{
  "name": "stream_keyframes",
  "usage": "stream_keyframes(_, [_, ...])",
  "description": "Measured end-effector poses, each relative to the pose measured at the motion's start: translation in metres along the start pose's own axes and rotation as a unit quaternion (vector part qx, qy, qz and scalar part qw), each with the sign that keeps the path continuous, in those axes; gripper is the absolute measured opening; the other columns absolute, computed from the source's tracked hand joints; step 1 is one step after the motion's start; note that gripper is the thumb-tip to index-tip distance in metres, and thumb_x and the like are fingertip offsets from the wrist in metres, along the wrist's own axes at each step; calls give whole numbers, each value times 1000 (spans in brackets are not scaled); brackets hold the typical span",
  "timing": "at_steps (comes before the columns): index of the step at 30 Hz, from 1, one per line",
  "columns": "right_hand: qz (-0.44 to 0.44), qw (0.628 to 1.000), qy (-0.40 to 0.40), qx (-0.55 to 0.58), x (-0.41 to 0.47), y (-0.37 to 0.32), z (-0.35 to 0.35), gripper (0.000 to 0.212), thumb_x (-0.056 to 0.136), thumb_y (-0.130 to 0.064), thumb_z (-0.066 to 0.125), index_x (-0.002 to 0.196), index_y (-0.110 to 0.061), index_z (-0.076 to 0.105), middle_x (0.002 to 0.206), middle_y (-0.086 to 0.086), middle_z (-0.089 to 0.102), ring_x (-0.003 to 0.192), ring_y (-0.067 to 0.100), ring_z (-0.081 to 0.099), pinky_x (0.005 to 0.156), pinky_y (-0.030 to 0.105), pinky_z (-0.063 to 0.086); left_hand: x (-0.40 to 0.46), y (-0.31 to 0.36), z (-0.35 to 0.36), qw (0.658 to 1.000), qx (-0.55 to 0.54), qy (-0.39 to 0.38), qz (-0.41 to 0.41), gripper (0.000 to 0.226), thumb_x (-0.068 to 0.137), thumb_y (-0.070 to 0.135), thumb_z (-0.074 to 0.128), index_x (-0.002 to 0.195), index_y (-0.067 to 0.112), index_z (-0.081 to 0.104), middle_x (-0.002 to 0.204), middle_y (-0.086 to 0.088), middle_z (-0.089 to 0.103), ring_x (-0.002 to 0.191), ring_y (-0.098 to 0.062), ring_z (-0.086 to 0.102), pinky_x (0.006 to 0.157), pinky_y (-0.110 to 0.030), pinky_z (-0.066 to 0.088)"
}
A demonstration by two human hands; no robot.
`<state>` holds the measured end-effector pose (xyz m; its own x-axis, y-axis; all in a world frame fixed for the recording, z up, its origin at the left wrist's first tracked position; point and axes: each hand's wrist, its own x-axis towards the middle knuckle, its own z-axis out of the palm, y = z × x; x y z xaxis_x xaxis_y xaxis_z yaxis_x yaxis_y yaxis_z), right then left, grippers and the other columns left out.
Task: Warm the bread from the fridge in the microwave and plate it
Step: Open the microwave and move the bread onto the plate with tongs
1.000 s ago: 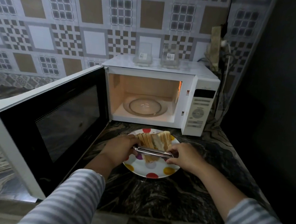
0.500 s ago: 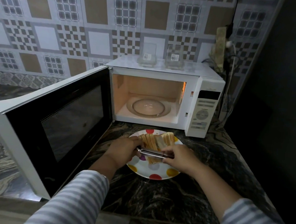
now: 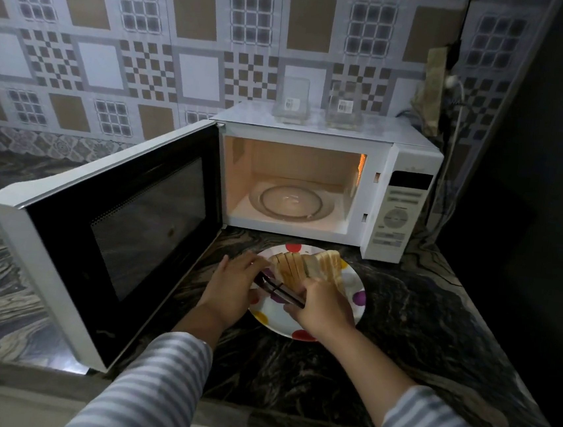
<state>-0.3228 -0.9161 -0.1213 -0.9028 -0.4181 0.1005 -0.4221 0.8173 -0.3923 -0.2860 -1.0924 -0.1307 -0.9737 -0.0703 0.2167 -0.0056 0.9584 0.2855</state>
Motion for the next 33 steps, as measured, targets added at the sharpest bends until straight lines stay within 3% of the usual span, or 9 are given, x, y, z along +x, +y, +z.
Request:
stream_keyframes(3, [24, 999, 17, -44, -3, -1, 15, 33, 83, -49, 64, 103, -23, 63, 105, -4, 64, 102, 21, 58, 93, 39, 41, -14, 0, 19, 994, -16, 30, -103, 67, 94, 32, 52, 151, 26, 16, 158, 3, 16, 147, -16, 7, 119, -47, 7])
stream_keyframes(7, [29, 997, 37, -64, -11, -4, 32, 31, 83, -55, 61, 99, -29, 68, 98, -8, 68, 102, 19, 60, 95, 43, 36, -33, 10, 38, 975, -87, -12, -204, 67, 99, 47, 30, 153, 18, 0, 159, -5, 16, 147, -21, 8, 118, -50, 2])
stream_keyframes(13, [46, 998, 46, -14, -18, 4, 31, 44, 84, -67, 49, 105, -33, 67, 108, -10, 66, 109, 16, 57, 97, 41, 35, -44, 13, 48, 978, -40, -84, -185, 67, 97, 56, 13, 152, 25, -10, 162, -1, 2, 148, -15, -5, 118, -49, -9])
stream_keyframes(16, [65, 992, 91, 56, -13, 19, 18, 30, 92, -51, 48, 103, -29, 66, 117, -5, 62, 115, 20, 53, 100, 40, 38, -43, 14, 45, 977, -51, -99, -181, 66, 96, 60, 11, 151, 30, -9, 161, 1, -3, 147, -14, -10, 117, -49, -12])
stream_keyframes(19, [104, 985, 135, 31, -3, 49, 6, 28, 95, -38, 47, 115, -24, 60, 127, 2, 53, 118, 23, 47, 97, 37, 37, -41, 15, 45, 976, -62, -105, -182, 67, 94, 62, 10, 151, 32, -10, 161, 3, -6, 146, -12, -13, 115, -49, -16])
stream_keyframes(23, [177, 982, 53, 37, 22, 96, -1, 44, 95, -43, 44, 137, -30, 43, 144, 6, 40, 132, 29, 38, 107, 45, 34, -35, 13, 48, 975, -48, -94, -195, 72, 91, 67, 7, 150, 31, -13, 161, 5, -6, 146, -11, -14, 115, -50, -16])
stream_keyframes(27, [178, 982, -33, 49, 46, 115, 1, 54, 99, -46, 35, 149, -39, 19, 159, -2, 20, 148, 26, 5, 117, 56, 1, -24, 16, 53, 972, -34, -89, -214, 86, 77, 79, 3, 149, 36, -16, 161, 5, -8, 146, -12, -14, 112, -55, -17])
stream_keyframes(30, [167, 983, -80, -17, 54, 116, 7, 50, 100, -40, 29, 149, -35, 21, 161, -8, 7, 148, 20, -5, 114, 60, -7, -18, 19, 56, 971, -20, -81, -225, 97, 68, 84, -1, 149, 34, -16, 160, 5, -10, 146, -11, -15, 112, -56, -16])
stream_keyframes(33, [148, 985, -74, -51, 53, 119, 16, 45, 100, -36, 26, 144, -33, 34, 160, -13, 7, 148, 15, -6, 114, 59, -9, -15, 16, 59, 970, -19, -73, -230, 92, 76, 83, 5, 150, 32, -14, 160, 8, -9, 146, -9, -14, 113, -57, -16])
